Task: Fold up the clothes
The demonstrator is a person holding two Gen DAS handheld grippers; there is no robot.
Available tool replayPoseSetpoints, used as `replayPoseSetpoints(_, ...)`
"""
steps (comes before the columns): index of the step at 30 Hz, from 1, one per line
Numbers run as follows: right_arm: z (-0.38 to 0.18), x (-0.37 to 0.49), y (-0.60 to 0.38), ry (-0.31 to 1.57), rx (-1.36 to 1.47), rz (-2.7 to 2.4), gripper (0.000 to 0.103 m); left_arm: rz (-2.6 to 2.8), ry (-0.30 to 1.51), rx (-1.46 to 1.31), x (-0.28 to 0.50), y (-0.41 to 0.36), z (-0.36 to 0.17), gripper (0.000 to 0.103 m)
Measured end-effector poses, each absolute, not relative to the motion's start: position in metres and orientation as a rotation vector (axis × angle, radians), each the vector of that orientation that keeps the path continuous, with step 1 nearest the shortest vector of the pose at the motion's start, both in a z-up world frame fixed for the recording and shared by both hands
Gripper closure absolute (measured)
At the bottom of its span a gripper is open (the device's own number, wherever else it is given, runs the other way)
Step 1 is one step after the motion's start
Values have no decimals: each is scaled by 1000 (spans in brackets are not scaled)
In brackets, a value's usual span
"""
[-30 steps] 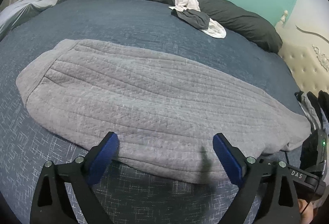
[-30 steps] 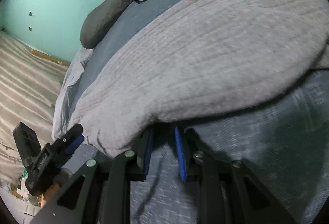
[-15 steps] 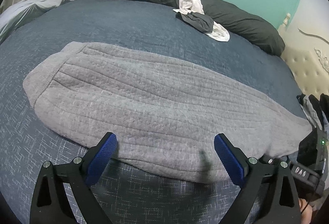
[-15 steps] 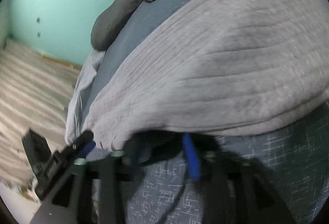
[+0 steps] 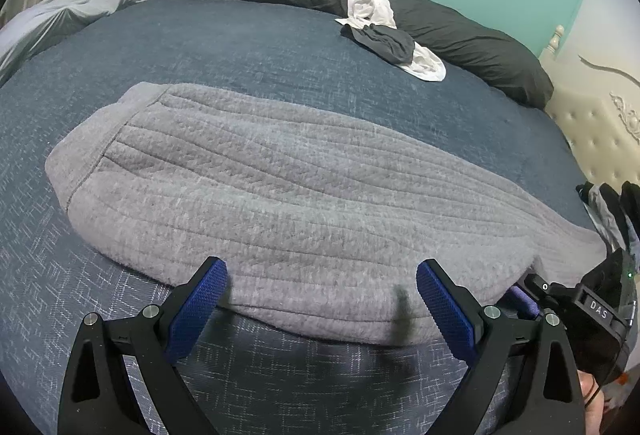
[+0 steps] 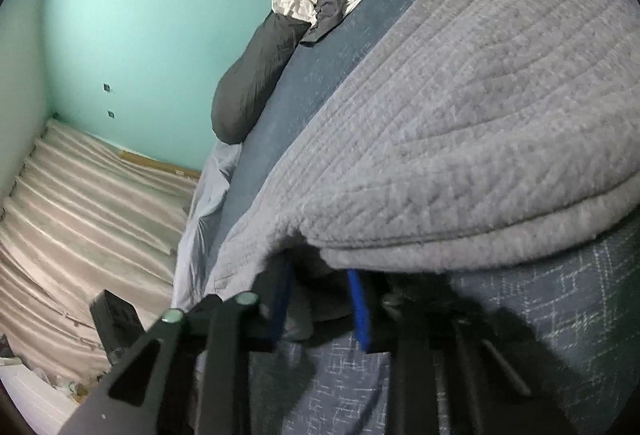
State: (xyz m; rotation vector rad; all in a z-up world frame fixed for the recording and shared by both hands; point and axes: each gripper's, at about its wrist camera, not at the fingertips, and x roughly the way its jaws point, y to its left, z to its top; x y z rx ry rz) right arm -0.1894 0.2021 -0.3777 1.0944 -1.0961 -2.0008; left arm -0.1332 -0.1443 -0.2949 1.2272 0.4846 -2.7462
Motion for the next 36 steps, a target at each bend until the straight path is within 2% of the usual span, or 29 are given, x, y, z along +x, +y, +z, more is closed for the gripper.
replayPoseSetpoints(2, -378, -191, 206, -1114, 1082, -1998, 93, -2746, 483, 1226, -133, -145, -294, 5)
replayPoseSetpoints(4, -377, -192, 209, -1118, 1071, -1999, 97, -2748, 483, 1225, -133, -145, -294, 5)
replayPoseSetpoints(9, -371, -197, 207, -1115, 1056, -1990, 99, -2748, 483, 1231, -133, -144, -294, 5)
replayPoseSetpoints(17, -376, -210, 182, -990, 1198, -2001, 85, -2752, 484, 1237, -135, -142, -295, 5)
replayPoseSetpoints(18, -376, -211, 178, -981, 1205, -1982, 83, -2753, 484, 1238, -135, -142, -295, 5)
replayPoseSetpoints(19, -376, -211, 173, -967, 1207, -1971, 74, -2753, 484, 1239, -136, -141, -295, 5)
replayPoseSetpoints(20, -376, -212, 170, -954, 1204, -1974, 71, -2754, 485, 1239, -136, -141, -296, 5)
replayPoseSetpoints(23, -373, -214, 165, -917, 1180, -1987, 71, -2755, 484, 1240, -134, -141, -295, 5)
replayPoseSetpoints(27, -378, -217, 165, -962, 1158, -1934, 71, -2755, 485, 1240, -134, -141, -295, 5)
replayPoseSetpoints(28, -378, -217, 165, -960, 1153, -1930, 72, -2755, 486, 1240, -134, -142, -295, 5)
replayPoseSetpoints(29, -379, -217, 166, -959, 1147, -1923, 83, -2755, 485, 1239, -134, -142, -295, 5)
replayPoseSetpoints(32, -378, -217, 169, -969, 1121, -1921, 98, -2756, 485, 1236, -134, -142, -295, 5)
replayPoseSetpoints(36, -370, -214, 173, -965, 1082, -1934, 100, -2754, 490, 1229, -133, -145, -294, 5)
